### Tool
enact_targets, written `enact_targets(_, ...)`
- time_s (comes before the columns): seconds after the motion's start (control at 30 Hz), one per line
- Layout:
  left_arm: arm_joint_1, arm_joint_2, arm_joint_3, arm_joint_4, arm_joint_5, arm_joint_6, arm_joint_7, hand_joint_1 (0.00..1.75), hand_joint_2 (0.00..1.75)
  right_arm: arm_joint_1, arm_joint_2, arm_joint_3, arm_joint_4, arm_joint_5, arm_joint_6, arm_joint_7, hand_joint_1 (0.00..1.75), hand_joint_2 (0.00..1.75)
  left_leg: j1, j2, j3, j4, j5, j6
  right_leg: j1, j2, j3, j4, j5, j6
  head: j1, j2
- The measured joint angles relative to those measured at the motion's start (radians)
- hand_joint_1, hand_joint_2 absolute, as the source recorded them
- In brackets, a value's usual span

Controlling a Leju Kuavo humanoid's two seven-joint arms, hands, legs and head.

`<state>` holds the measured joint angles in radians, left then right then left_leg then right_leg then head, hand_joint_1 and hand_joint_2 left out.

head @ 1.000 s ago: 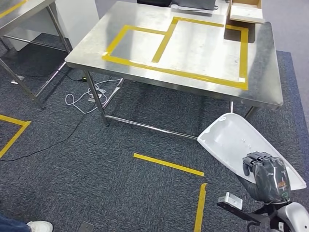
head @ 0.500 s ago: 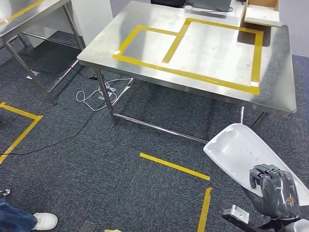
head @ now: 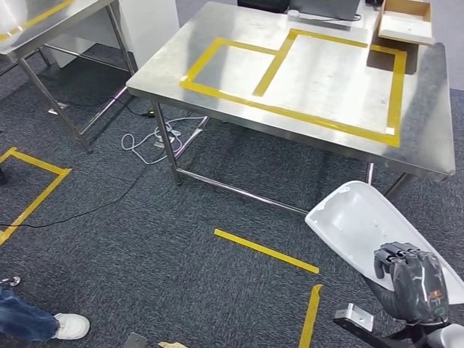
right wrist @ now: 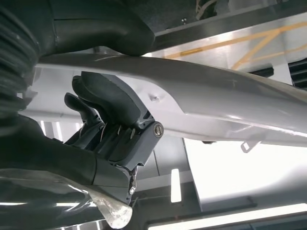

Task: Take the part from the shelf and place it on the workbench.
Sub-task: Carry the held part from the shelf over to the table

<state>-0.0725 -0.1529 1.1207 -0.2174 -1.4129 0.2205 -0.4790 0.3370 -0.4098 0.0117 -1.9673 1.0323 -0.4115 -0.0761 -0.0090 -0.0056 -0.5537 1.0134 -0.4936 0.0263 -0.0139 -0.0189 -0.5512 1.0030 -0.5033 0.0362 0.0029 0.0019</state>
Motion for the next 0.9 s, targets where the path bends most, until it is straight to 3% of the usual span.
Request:
enact_targets(0.07,0.001,0.001,-0.001,0.0,0.0,-0.002,0.0,0.0,1.75,-0.012,0.0,0.0,0.0,0.0,0.003,-0.001,1.75,1.75,0.005,-0.001,0.007,-0.012,0.006,0.011,-0.001,0.003,-0.013,0.025,-0.02,0.009,0.004,0.0)
enact_targets(0.1,0.0,0.001,-0.001,0.0,0.0,-0.003,0.0,0.0,1.75,-0.018,0.0,0.0,0.001,0.0,0.005,-0.001,1.75,1.75,0.007,-0.001,0.01,-0.017,0.008,0.015,-0.002,0.006,-0.034,0.068,-0.044,0.013,0.007,0.0)
enact_targets(0.17,0.0,0.002,-0.002,0.0,-0.001,-0.006,0.0,0.0,1.75,-0.025,0.0,0.003,0.005,0.0,0.009,-0.002,1.75,1.75,0.006,-0.001,0.011,-0.018,0.007,0.019,-0.002,0.012,-0.104,0.204,-0.102,0.017,0.012,0.0)
enact_targets(0.2,0.0,0.001,-0.002,0.0,-0.001,-0.007,0.0,0.0,1.75,-0.027,0.0,0.006,0.008,0.0,0.01,-0.002,1.75,1.75,0.004,-0.002,0.012,-0.018,0.005,0.021,-0.002,0.013,-0.135,0.259,-0.116,0.02,0.012,0.0)
enact_targets(0.23,0.001,0.001,-0.002,0.0,-0.001,-0.008,0.0,0.0,1.75,-0.028,0.0,0.008,0.01,0.0,0.01,-0.002,1.75,1.75,0.004,-0.003,0.014,-0.017,0.003,0.021,-0.002,0.014,-0.152,0.281,-0.111,0.021,0.012,0.0)
enact_targets(0.27,0.001,0.001,-0.002,0.0,-0.002,-0.008,0.0,0.0,1.75,-0.03,0.0,0.01,0.013,0.0,0.011,-0.002,1.75,1.75,0.003,-0.004,0.018,-0.017,0.0,0.021,-0.003,0.014,-0.148,0.262,-0.085,0.021,0.012,0.0)
enact_targets(0.33,0.001,0.001,-0.003,0.0,-0.002,-0.008,0.0,0.0,1.75,-0.036,0.0,0.013,0.016,0.0,0.012,-0.002,1.75,1.75,0.003,-0.007,0.029,-0.016,-0.009,0.016,-0.004,0.015,-0.094,0.137,-0.008,0.02,0.012,0.0)
enact_targets(0.4,0.0,0.001,-0.003,0.0,-0.002,-0.008,0.0,0.0,1.75,-0.043,0.0,0.015,0.018,0.0,0.014,-0.002,1.75,1.75,0.0,-0.009,0.033,-0.012,-0.018,0.008,-0.003,0.017,-0.038,0.031,0.026,0.013,0.012,0.0)
enact_targets(0.57,-0.002,0.004,-0.003,0.0,-0.002,-0.009,0.002,0.0,1.75,-0.055,0.0,0.017,0.024,0.001,0.017,-0.003,1.75,1.75,-0.002,-0.008,0.024,0.02,-0.045,-0.014,-0.004,0.017,-0.013,0.003,0.009,-0.015,0.006,0.0)
enact_targets(0.6,-0.003,0.005,-0.003,0.0,-0.002,-0.009,0.002,0.0,1.75,-0.058,0.0,0.017,0.024,0.001,0.018,-0.003,1.75,1.75,0.0,-0.007,0.006,0.061,-0.065,-0.019,-0.006,0.015,-0.006,0.001,0.006,-0.021,0.004,0.0)
enact_targets(0.67,-0.002,0.006,-0.003,0.0,-0.001,-0.01,0.003,0.0,1.75,-0.061,0.0,0.018,0.025,0.002,0.018,-0.003,1.75,1.75,0.004,-0.006,-0.065,0.196,-0.114,-0.028,-0.006,0.011,0.004,0.001,-0.003,-0.03,0.0,0.0)
enact_targets(0.73,0.001,0.006,-0.003,0.0,-0.001,-0.011,0.003,0.0,1.75,-0.061,0.0,0.019,0.027,0.002,0.02,-0.003,1.75,1.75,0.007,-0.005,-0.13,0.295,-0.128,-0.03,-0.006,0.011,0.014,0.001,-0.012,-0.031,0.0,0.0)
enact_targets(0.77,0.003,0.006,-0.003,0.0,-0.001,-0.011,0.003,0.0,1.75,-0.062,0.0,0.02,0.028,0.002,0.021,-0.003,1.75,1.75,0.008,-0.005,-0.141,0.296,-0.106,-0.03,-0.006,0.011,0.02,0.001,-0.017,-0.03,0.0,0.0)
enact_targets(0.8,0.003,0.006,-0.003,0.0,-0.001,-0.011,0.003,0.0,1.75,-0.062,0.0,0.02,0.029,0.002,0.022,-0.003,1.75,1.75,0.009,-0.005,-0.135,0.262,-0.068,-0.029,-0.006,0.012,0.029,0.001,-0.022,-0.029,0.0,0.0)
enact_targets(0.87,0.002,0.007,-0.003,0.0,-0.001,-0.011,0.003,0.0,1.75,-0.064,0.0,0.021,0.032,0.002,0.023,-0.003,1.75,1.75,0.007,-0.002,-0.097,0.143,0.016,-0.022,-0.004,0.012,0.039,0.002,-0.036,-0.021,0.0,0.0)
enact_targets(0.9,0.002,0.007,-0.003,0.0,-0.001,-0.011,0.004,0.0,1.75,-0.067,0.0,0.022,0.033,0.002,0.024,-0.002,1.75,1.75,0.006,-0.001,-0.077,0.087,0.033,-0.018,-0.002,0.013,0.041,0.003,-0.042,-0.015,0.0,0.0)
